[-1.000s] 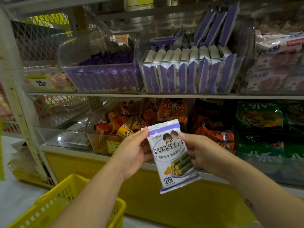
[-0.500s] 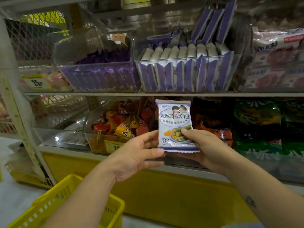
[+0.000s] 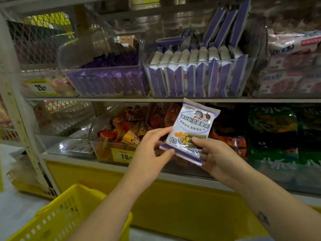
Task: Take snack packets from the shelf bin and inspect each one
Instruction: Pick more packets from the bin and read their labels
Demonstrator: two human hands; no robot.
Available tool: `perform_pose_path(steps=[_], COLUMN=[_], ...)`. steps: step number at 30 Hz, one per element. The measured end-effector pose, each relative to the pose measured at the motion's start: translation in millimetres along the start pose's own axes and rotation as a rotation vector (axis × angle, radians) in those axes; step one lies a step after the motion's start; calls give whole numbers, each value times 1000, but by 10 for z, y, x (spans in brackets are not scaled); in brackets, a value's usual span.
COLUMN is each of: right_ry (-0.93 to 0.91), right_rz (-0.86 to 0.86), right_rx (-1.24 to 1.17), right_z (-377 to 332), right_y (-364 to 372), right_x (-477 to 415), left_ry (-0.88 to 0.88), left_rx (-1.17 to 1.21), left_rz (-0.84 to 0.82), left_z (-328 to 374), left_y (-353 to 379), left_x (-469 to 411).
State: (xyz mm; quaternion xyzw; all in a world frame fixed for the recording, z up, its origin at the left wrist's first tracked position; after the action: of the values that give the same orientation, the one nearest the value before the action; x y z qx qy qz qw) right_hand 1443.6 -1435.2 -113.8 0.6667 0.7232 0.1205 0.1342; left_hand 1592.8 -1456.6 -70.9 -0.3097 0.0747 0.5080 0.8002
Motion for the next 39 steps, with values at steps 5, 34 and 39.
perform_pose_path(steps=[5, 34, 39], right_ry=[-134, -442, -525], right_rz=[-3, -23, -88], right_rx=[104, 809, 892], right_z=[-80, -363, -445], right_y=[96, 368, 564], right_x=[24, 140, 234], left_ry=[98, -234, -242], left_rx=[-338, 640, 826], left_rz=[-46, -101, -103], left_z=[126, -303, -303], left_y=[187, 152, 171], left_x=[38, -12, -12])
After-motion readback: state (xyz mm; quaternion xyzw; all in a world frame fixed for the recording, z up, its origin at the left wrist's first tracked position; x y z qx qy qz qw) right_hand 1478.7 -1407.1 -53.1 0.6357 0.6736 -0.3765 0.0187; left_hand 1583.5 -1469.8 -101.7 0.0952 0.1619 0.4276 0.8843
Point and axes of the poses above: each hand's wrist, its own x-axis away from the middle knuckle, its own y-axis out of the palm, z = x × y, the point moved 10 cm from there along -x, towards the middle knuckle, and after that the axes turned 7 degrees about -z, right-handed, at the moved point
